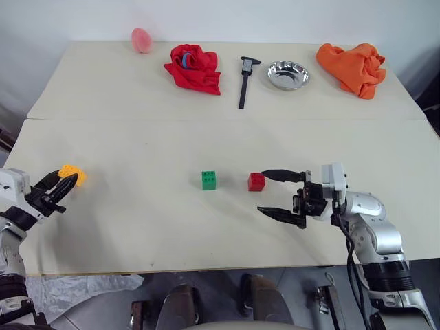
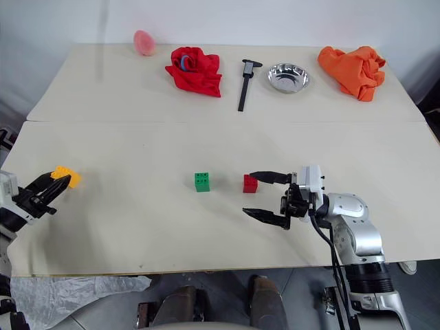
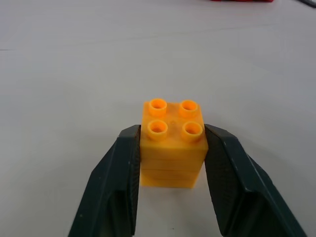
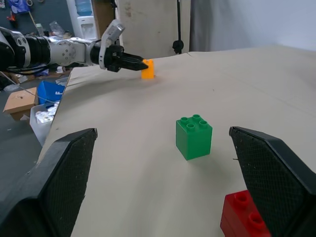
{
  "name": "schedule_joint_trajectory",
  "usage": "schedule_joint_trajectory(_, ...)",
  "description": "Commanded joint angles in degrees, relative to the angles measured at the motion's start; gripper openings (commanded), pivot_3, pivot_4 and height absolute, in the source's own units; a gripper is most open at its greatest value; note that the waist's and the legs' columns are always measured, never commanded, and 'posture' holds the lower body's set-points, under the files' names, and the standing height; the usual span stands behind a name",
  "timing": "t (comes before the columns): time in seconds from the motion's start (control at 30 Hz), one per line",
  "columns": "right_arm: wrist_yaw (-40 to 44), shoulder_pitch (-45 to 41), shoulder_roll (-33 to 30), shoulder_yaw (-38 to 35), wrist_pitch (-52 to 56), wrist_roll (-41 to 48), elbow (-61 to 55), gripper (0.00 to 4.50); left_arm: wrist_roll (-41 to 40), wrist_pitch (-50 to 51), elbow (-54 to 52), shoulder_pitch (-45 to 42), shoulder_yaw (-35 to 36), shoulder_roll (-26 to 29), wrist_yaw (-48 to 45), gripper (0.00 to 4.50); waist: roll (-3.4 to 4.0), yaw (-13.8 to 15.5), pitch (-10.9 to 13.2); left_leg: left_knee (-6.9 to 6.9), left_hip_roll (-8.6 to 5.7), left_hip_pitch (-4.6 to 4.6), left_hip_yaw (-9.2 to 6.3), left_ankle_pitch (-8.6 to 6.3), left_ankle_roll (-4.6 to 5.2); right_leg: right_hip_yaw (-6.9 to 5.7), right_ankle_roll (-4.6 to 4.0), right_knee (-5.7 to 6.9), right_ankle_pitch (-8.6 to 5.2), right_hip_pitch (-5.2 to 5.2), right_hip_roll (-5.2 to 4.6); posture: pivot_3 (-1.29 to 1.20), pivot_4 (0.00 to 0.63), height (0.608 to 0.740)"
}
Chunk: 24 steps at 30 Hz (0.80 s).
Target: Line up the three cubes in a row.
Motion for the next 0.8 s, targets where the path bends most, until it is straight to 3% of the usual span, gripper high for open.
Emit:
schedule_joint_trajectory(0.03, -1.42, 0.59, -1.3, -3.52, 0.98, 2.89, -3.56, 4.5, 0.46, -0.25, -4.81, -1.51, -4.98, 1.29, -8.25, 1.48, 0.02, 0.38, 0.01, 0.01, -0.02, 0.0, 0.01, 0.0, 0.0, 0.01, 0.0, 0.0, 0.0, 0.01, -0.01, 0.0, 0.15, 0.74)
schedule_joint_trajectory(0.2, -2.44, 1.6, -2.06, -6.27, 2.89, 5.61, -5.55, 4.5, 2.45, -0.09, -8.2, -10.3, -16.61, 0.34, -20.38, 1.48, 0.02, 1.02, 0.01, 0.06, -0.02, -0.03, -0.01, 0.01, -0.01, -0.01, 0.0, 0.03, 0.0, 0.0, 0.02, 0.0, 0.15, 0.74)
schedule_joint_trajectory(0.37, -3.02, 2.61, -2.6, -6.98, 3.07, 5.75, -7.06, 4.5, 8.98, -8.47, 2.3, -20.28, -25.99, -1.78, -30.13, 1.48, 0.03, 0.39, 0.01, 0.03, -0.03, 0.0, 0.12, 0.01, -0.01, 0.01, 0.0, 0.01, 0.0, -0.03, 0.09, 0.0, 0.15, 0.74)
schedule_joint_trajectory(0.6, -4.54, 6.04, -3.79, -8.75, 3.87, 6.05, -10.29, 4.5, 14.25, -20.43, 21.71, -34.33, -29.11, -7.77, -31.82, 1.48, 0.03, 1.08, 0.0, 0.11, -0.02, 0.0, 0.1, 0.04, -0.02, 0.01, 0.07, 0.0, 0.03, 0.01, 0.08, 0.0, 0.15, 0.74)
schedule_joint_trajectory(0.8, -5.69, 7.84, -4.45, -9.25, 4.41, 6.2, -12.39, 4.5, 16.78, -24.74, 29.62, -40.01, -30.06, -11.06, -33.08, 1.48, 0.03, 2.23, 0.0, 0.21, -0.07, -0.05, 0.03, 0.04, 0.02, 0.01, 0.14, 0.0, 0.06, 0.04, 0.06, 0.0, 0.15, 0.74)
